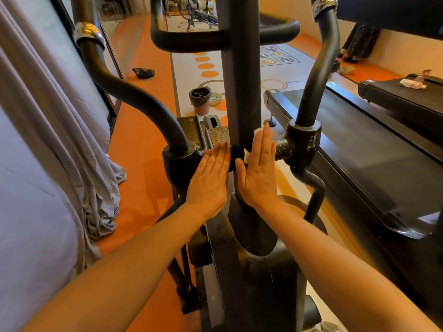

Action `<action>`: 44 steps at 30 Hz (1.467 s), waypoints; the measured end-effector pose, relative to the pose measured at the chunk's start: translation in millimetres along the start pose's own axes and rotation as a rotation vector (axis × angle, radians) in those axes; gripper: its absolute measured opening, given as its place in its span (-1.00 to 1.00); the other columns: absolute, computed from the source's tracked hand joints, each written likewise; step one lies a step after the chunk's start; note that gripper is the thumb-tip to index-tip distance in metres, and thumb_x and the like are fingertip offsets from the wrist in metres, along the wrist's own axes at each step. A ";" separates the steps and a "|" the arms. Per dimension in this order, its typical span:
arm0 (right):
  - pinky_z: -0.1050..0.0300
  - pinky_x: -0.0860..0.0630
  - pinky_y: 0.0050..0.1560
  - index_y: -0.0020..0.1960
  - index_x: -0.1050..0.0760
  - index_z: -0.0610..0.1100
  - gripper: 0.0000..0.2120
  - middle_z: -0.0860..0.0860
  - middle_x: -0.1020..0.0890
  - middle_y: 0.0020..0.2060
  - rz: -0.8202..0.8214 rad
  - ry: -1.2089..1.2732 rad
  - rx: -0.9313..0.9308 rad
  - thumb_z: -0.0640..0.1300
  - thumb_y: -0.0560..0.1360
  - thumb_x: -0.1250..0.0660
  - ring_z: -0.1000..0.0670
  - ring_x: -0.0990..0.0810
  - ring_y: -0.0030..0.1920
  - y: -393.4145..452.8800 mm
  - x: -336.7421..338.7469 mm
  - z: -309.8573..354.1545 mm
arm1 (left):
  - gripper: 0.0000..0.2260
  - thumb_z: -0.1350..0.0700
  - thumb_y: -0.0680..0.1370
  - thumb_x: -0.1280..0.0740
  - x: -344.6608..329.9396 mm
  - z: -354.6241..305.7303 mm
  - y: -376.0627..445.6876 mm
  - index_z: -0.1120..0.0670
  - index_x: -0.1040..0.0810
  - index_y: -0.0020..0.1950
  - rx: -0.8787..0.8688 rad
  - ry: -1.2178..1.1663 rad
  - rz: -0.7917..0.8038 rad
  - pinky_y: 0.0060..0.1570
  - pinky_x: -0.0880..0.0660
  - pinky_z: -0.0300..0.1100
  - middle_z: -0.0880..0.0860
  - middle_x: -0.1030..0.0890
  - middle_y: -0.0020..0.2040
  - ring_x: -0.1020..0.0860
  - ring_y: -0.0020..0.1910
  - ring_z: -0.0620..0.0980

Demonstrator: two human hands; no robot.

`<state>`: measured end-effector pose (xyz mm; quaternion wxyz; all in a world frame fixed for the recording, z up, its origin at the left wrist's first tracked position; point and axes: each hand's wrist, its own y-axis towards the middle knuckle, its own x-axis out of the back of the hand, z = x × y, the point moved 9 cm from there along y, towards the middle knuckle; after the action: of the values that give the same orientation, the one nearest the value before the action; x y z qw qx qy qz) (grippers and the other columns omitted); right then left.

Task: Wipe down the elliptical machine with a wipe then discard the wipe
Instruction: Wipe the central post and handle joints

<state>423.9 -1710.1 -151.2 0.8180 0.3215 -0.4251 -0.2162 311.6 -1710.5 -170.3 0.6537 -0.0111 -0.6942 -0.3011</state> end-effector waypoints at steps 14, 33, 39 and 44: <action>-0.14 0.44 0.46 0.59 0.21 -0.13 -0.34 -0.13 0.12 0.58 0.113 -0.138 0.022 0.20 0.64 0.14 -0.10 0.13 0.58 25.6 10.1 -0.9 | -0.38 0.17 0.65 -0.09 3.2 -0.5 0.9 0.14 0.25 0.56 -0.037 -0.092 0.010 0.53 0.29 -0.06 0.13 0.14 0.62 0.19 0.59 0.06; -0.13 0.44 0.47 0.57 0.35 0.04 -0.43 0.07 0.28 0.56 0.293 -0.399 0.313 0.18 0.66 0.22 -0.06 0.22 0.57 -0.6 9.2 -4.2 | -0.41 0.24 0.59 -0.20 3.4 -2.4 2.9 0.22 -0.04 0.57 -0.080 -0.122 -0.111 0.51 0.10 0.03 0.21 -0.11 0.58 -0.08 0.57 0.14; -0.20 0.43 0.45 0.59 0.11 -0.06 -0.44 -0.02 0.07 0.58 0.150 -0.486 0.387 0.16 0.66 0.23 -0.06 0.14 0.57 56.0 33.9 8.9 | -0.46 0.20 0.59 -0.13 -2.5 0.1 7.1 0.24 -0.13 0.57 0.008 -0.242 -0.149 0.54 0.10 -0.04 0.19 -0.17 0.58 -0.12 0.57 0.15; -0.17 0.34 0.49 0.57 0.03 -0.11 -0.52 -0.02 -0.06 0.55 0.232 -0.457 0.768 0.03 0.70 0.19 -0.03 0.21 0.57 44.5 18.9 10.9 | -0.50 0.15 0.58 -0.07 3.3 1.0 18.7 0.31 -0.29 0.50 0.214 -0.168 -0.249 0.47 -0.01 0.00 0.23 -0.32 0.50 -0.17 0.51 0.15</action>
<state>428.7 -1694.6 -104.3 0.5436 0.4958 -0.6771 -0.0152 317.9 -1696.1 -159.7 0.5484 0.1194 -0.7706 -0.3018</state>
